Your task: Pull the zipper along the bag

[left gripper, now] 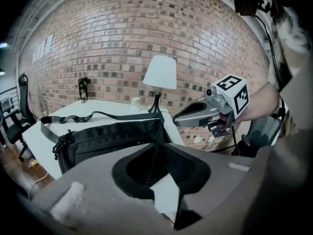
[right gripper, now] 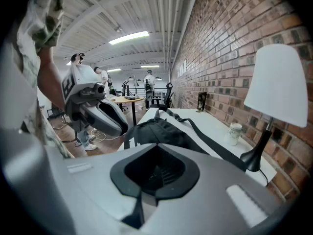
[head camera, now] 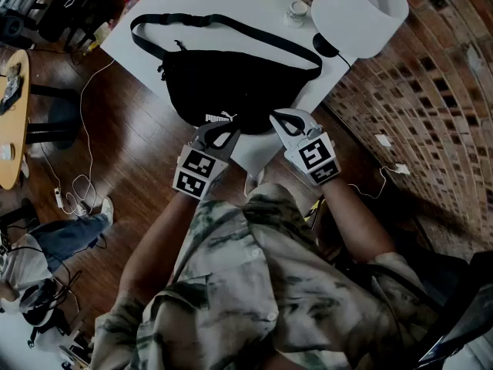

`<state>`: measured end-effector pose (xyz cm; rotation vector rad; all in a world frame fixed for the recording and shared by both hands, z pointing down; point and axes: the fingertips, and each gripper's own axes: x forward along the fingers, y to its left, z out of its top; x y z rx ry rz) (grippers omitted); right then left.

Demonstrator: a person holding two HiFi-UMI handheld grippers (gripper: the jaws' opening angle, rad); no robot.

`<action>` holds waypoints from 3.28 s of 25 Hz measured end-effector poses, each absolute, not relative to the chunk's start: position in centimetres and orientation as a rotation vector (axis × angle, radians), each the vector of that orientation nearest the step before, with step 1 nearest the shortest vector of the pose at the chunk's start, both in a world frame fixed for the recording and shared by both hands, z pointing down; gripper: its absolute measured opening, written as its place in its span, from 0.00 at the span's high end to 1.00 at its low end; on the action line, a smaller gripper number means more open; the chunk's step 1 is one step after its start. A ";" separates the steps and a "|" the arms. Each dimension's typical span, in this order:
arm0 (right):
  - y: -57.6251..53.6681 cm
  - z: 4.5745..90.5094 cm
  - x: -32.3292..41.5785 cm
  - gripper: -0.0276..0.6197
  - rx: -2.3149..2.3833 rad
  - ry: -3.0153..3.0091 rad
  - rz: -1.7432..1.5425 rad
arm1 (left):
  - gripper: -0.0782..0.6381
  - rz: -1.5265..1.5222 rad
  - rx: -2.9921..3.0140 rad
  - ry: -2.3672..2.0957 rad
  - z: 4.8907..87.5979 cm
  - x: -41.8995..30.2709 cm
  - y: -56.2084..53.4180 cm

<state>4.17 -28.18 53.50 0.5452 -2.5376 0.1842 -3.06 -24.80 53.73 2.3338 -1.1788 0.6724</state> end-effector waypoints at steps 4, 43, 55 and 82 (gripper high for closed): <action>-31.3 55.9 3.7 0.95 0.532 -2.488 0.226 | 0.76 0.825 2.321 -1.168 56.9 -1.4 -28.5; -34.2 66.2 2.7 0.95 0.692 -2.075 0.457 | 0.85 1.036 2.371 -0.700 62.5 -8.4 -32.7; -34.7 67.3 4.1 0.95 0.804 -1.993 0.495 | 0.85 0.971 2.352 -0.709 62.6 -16.4 -33.5; -33.5 63.4 3.9 0.86 1.072 -2.085 0.460 | 0.78 0.738 2.355 -1.025 62.2 -22.7 -33.3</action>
